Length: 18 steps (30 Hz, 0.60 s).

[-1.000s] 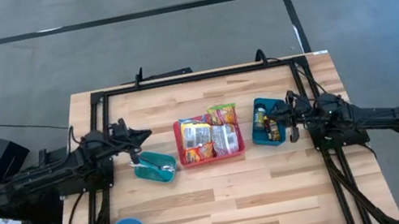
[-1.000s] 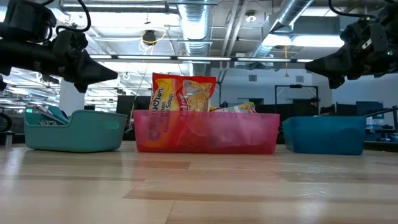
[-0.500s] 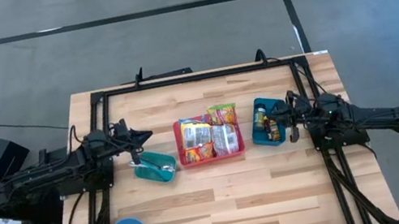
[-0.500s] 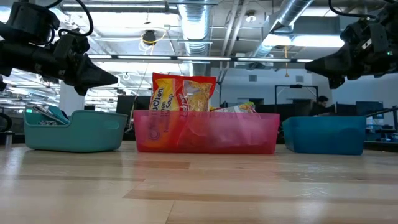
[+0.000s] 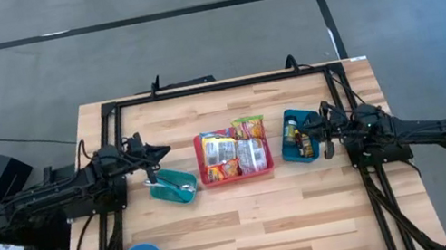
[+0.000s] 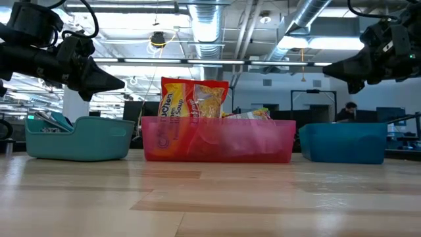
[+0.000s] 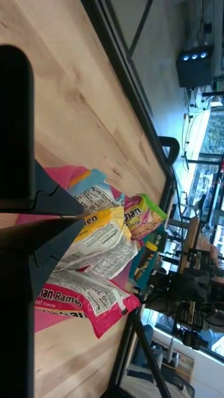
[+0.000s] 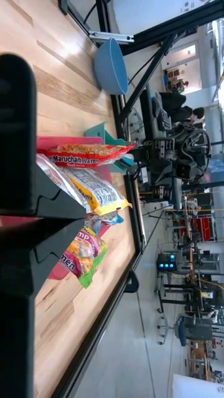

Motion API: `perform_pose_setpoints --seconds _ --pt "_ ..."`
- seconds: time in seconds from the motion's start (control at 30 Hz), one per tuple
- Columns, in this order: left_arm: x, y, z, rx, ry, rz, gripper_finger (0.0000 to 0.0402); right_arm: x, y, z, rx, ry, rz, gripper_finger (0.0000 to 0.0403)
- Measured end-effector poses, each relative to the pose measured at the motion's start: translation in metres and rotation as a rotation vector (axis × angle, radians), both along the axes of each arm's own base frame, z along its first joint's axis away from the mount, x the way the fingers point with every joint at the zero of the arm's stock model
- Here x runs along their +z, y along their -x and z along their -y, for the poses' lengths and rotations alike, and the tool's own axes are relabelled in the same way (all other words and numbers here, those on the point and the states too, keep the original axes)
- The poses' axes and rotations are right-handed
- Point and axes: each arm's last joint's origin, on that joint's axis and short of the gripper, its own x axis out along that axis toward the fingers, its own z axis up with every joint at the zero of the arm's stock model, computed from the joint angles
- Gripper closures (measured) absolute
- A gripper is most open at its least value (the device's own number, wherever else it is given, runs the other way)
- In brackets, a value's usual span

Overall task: Pick & Place Food Item
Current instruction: Return to Home Position

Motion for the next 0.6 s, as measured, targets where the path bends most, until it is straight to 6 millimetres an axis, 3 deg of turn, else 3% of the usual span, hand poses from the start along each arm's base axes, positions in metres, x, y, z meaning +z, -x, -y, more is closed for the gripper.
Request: perform_pose_setpoints --seconds 0.6 --pt "0.0003 0.0006 -0.0017 0.061 -0.009 -0.001 0.0389 0.0000 0.0000 0.0000 0.000 0.000 0.000 0.0403"
